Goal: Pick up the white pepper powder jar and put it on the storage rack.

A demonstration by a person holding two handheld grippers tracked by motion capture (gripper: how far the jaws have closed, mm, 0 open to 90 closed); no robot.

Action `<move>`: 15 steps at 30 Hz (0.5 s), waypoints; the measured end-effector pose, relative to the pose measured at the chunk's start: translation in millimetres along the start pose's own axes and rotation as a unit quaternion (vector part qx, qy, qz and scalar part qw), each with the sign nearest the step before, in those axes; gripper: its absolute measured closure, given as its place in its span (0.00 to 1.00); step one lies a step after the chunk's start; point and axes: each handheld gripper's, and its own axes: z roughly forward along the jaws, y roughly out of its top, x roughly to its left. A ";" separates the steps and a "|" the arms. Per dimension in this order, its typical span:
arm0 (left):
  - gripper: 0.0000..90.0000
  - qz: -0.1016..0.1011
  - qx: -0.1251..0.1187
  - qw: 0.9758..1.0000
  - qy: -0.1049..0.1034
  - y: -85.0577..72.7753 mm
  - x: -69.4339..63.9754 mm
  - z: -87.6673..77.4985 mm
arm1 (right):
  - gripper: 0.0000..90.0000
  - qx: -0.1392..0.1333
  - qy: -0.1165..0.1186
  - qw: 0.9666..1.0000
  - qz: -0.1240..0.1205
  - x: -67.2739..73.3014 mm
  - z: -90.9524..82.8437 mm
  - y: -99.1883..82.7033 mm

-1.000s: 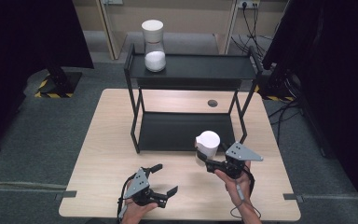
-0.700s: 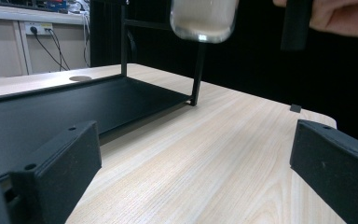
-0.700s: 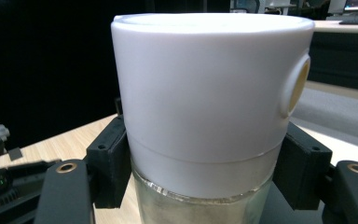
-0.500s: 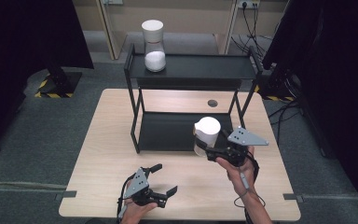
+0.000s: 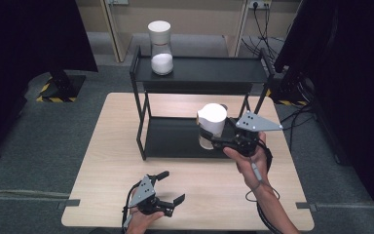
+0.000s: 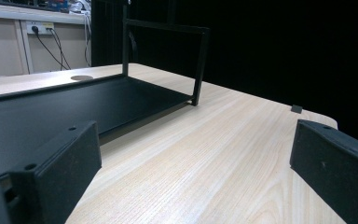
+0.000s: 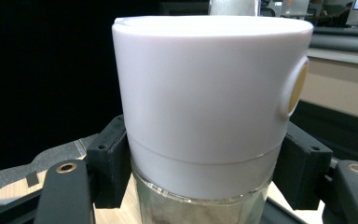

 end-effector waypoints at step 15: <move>0.01 -0.002 -0.002 1.000 0.000 -0.7 1.2 -0.9 | 0.34 -0.003 0.012 1.000 0.009 -15.0 17.6 56.6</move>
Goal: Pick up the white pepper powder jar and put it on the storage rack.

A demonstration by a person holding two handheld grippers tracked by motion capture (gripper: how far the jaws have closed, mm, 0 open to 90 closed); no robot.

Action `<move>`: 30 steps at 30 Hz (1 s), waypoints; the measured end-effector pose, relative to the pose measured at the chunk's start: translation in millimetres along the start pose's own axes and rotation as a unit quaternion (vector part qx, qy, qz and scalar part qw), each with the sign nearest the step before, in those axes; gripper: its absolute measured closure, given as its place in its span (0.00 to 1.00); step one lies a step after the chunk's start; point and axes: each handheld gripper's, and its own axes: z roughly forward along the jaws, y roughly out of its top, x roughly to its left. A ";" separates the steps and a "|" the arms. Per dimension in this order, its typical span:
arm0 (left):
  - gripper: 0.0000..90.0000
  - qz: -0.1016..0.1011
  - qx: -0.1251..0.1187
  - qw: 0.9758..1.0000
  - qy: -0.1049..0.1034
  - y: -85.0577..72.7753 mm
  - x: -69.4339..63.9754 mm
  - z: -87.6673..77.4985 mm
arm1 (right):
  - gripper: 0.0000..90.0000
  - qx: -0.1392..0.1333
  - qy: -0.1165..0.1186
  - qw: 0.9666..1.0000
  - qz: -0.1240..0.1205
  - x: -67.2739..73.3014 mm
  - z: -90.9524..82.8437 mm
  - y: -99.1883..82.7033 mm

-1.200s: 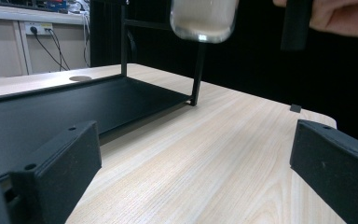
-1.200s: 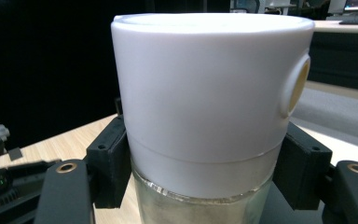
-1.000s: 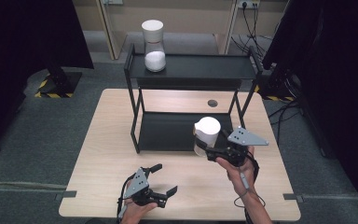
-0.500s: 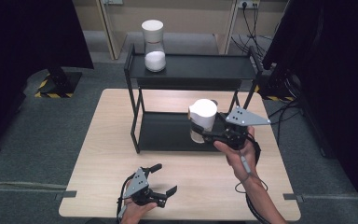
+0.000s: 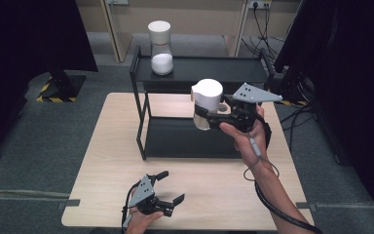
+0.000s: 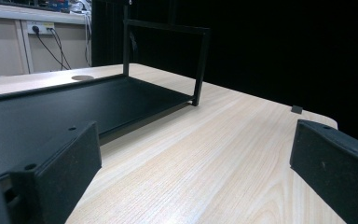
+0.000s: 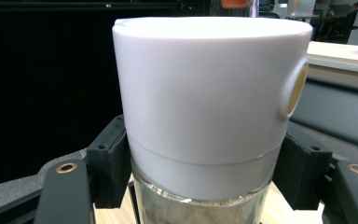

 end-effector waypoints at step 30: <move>0.01 0.001 0.002 1.000 -0.006 -0.2 0.9 -0.5 | 0.34 0.004 -0.038 0.999 0.010 -15.1 38.5 81.5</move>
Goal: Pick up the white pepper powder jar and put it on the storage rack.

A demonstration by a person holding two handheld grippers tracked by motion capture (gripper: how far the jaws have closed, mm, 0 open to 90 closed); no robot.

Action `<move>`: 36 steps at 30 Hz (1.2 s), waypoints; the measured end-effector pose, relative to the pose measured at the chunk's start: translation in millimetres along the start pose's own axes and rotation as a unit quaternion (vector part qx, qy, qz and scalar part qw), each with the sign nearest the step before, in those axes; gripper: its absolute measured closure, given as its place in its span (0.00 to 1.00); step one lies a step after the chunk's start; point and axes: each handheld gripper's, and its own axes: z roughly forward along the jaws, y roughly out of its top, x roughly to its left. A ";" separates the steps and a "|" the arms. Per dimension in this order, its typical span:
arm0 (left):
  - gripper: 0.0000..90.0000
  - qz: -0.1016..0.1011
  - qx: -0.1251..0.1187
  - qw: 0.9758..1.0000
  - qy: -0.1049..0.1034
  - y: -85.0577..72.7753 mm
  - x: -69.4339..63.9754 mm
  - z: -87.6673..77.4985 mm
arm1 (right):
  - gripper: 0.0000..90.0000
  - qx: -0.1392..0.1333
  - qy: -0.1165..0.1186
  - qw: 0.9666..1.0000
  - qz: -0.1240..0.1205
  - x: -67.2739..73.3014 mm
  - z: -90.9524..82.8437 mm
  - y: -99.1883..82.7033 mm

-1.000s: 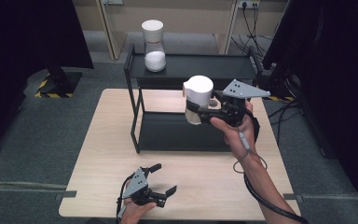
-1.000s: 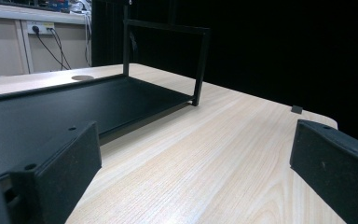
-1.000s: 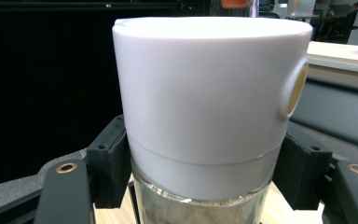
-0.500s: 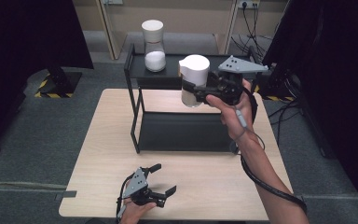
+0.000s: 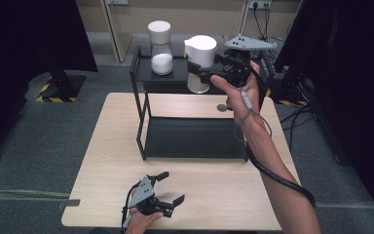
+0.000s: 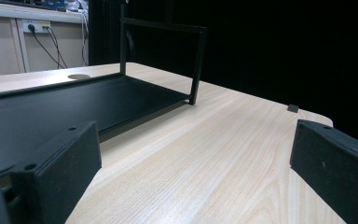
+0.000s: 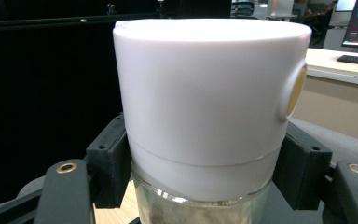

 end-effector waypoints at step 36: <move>0.01 -0.002 -0.003 1.000 -0.007 0.0 0.2 -1.2 | 0.34 0.005 -0.104 0.994 0.027 -20.7 64.1 3.1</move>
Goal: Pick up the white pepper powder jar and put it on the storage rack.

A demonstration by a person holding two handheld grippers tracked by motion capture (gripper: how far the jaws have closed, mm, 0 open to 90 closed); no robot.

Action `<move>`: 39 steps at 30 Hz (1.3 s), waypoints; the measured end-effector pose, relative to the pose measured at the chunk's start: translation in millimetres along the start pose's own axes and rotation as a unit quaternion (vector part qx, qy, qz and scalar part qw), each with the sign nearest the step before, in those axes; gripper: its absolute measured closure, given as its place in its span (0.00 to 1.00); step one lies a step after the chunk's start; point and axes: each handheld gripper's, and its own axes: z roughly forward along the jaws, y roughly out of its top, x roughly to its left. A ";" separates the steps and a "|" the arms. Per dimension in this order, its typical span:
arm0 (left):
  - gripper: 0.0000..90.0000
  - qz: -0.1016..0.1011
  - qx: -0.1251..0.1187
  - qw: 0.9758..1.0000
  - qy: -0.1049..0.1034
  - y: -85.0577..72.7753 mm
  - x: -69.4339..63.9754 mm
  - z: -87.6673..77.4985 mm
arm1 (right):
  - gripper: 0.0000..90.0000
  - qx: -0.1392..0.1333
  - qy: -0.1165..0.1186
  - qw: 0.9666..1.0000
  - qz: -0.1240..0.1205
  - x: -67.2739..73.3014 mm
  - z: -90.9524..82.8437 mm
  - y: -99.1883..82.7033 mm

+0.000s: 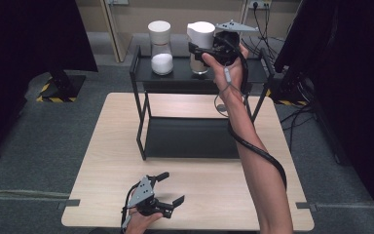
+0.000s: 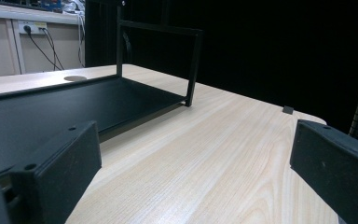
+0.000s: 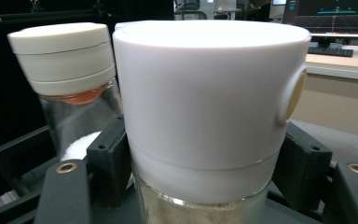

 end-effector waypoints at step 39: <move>0.01 0.001 0.005 1.000 -0.010 -0.6 -2.9 2.2 | 0.01 -0.006 -0.026 1.000 0.006 6.4 -4.6 -15.8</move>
